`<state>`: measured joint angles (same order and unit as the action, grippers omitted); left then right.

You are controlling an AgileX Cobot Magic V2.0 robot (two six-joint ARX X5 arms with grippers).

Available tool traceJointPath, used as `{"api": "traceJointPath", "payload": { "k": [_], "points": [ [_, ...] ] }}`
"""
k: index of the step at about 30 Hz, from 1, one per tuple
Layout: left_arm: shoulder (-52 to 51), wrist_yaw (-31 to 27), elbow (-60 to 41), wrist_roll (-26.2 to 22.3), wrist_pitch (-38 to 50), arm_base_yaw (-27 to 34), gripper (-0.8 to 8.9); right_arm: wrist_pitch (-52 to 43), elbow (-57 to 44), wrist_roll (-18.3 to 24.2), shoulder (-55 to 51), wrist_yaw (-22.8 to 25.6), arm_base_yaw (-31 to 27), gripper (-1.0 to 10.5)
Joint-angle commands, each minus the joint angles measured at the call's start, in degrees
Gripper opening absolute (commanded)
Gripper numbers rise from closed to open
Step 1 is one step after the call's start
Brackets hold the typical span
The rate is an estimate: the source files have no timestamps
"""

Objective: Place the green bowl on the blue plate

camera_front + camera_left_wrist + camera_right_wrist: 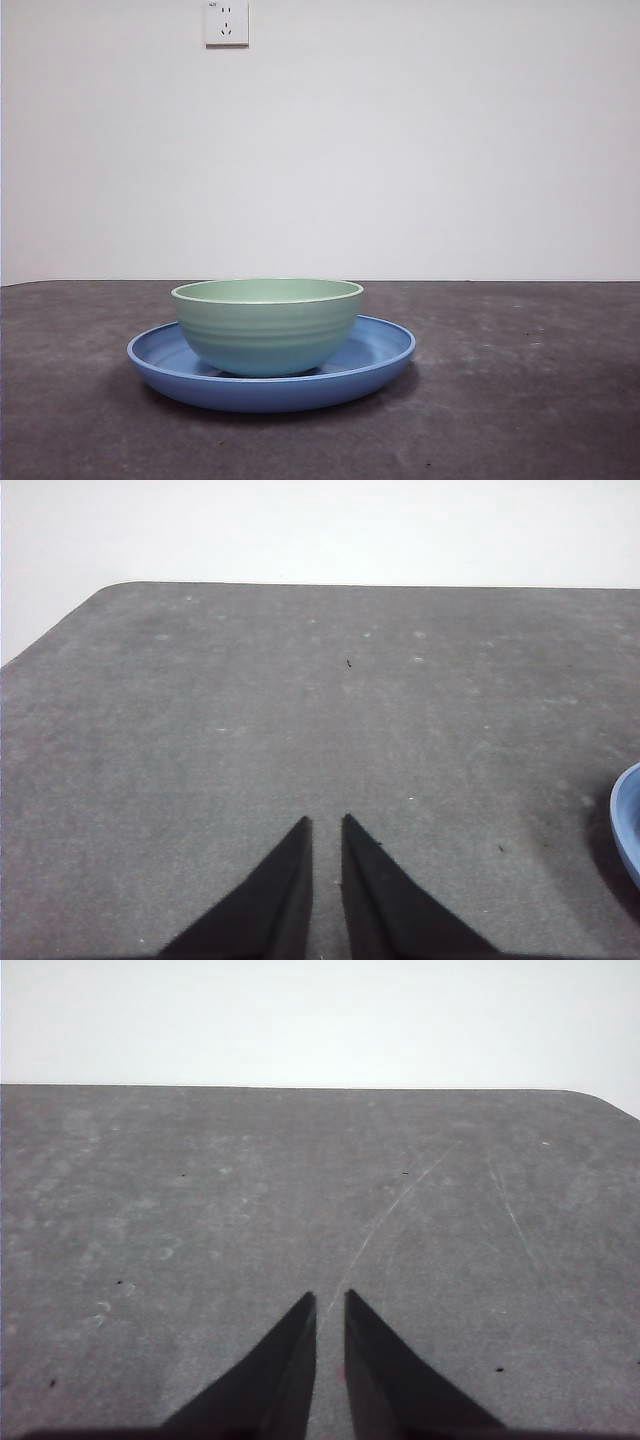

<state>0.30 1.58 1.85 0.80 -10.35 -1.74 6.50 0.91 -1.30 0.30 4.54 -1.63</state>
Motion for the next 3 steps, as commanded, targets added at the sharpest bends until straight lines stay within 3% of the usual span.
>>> {"api": "traceJointPath", "payload": {
  "k": [1, 3],
  "points": [
    [-0.11, -0.2, -1.18, 0.15, -0.39, 0.0, 0.47, -0.48, -0.26, 0.22, -0.09, 0.04, -0.13, 0.4],
    [-0.11, -0.2, -1.18, 0.15, -0.39, 0.0, 0.47, -0.48, -0.28, 0.22, -0.09, 0.04, -0.13, 0.4]
  ]
}}
